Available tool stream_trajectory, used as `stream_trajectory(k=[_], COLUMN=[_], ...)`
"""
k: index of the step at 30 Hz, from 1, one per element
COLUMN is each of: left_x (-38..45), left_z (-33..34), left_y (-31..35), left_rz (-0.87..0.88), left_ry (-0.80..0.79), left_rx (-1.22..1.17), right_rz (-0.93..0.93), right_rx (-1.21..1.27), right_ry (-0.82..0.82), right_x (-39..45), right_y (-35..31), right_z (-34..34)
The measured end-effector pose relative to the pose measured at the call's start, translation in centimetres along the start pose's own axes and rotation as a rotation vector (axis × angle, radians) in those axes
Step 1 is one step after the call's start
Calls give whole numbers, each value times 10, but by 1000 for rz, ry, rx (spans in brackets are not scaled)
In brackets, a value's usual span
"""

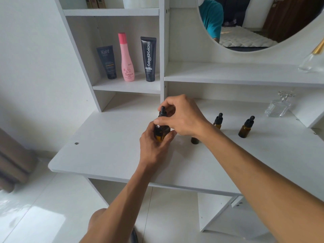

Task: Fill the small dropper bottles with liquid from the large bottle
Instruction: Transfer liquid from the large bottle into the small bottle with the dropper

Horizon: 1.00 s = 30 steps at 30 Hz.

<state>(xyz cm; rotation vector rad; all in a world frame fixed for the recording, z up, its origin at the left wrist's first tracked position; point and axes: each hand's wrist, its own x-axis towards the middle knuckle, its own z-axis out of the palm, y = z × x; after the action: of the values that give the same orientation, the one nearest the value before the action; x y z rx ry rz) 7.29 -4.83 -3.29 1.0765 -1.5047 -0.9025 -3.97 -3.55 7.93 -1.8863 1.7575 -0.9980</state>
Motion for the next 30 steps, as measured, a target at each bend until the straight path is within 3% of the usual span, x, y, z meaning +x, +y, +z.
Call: stream_trajectory(k=[15, 23, 26, 30], left_x=[2, 2, 2, 2], left_z=[1, 1, 1, 2], left_y=[-7, -7, -7, -7], left_rz=[0, 9, 8, 16], left_ry=[-14, 16, 16, 23], left_rx=[-51, -10, -21, -6], right_rz=[-38, -43, -10, -16], right_rx=[191, 389, 539, 563], right_ry=[-94, 94, 112, 150], right_x=[1, 9, 7, 8], right_y=[3, -2, -5, -6], right_z=[-7, -11, -12, -9])
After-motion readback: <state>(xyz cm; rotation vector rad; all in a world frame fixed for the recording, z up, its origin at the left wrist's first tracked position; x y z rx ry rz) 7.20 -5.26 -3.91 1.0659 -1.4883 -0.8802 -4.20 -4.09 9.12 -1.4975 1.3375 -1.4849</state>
